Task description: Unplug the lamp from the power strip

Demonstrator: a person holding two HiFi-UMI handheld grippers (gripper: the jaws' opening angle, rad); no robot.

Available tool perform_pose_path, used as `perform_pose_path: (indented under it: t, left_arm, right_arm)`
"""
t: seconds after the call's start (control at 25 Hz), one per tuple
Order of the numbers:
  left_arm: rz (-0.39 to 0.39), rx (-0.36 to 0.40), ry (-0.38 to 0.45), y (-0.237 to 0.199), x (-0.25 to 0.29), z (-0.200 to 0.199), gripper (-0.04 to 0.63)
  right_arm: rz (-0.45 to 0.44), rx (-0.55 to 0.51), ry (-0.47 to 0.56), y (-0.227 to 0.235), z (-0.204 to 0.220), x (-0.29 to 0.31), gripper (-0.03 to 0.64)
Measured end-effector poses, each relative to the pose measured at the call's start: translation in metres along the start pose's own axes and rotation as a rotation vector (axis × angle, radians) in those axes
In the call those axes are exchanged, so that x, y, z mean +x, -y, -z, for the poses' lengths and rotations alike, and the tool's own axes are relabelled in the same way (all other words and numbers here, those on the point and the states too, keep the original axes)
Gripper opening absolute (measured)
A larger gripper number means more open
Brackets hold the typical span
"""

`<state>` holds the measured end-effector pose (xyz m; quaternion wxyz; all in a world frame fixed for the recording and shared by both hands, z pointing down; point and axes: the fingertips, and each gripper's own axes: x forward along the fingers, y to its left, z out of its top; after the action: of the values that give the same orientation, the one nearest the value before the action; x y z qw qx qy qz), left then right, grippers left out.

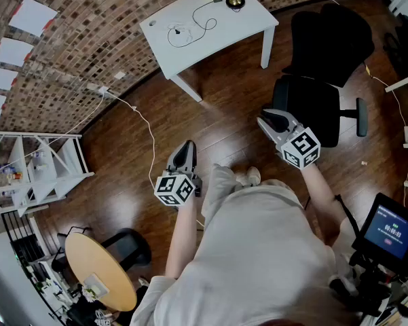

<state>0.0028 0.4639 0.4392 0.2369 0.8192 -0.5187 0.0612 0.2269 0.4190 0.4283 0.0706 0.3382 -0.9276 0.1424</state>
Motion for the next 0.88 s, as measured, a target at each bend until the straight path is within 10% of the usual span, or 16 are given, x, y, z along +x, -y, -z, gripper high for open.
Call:
perform_pose_path:
  t: [0.88]
  left_arm:
    - [0.068, 0.063, -0.030, -0.160, 0.106, -0.104, 0.046]
  right_arm:
    - [0.101, -0.040, -0.029, 0.055, -0.064, 0.181, 0.053]
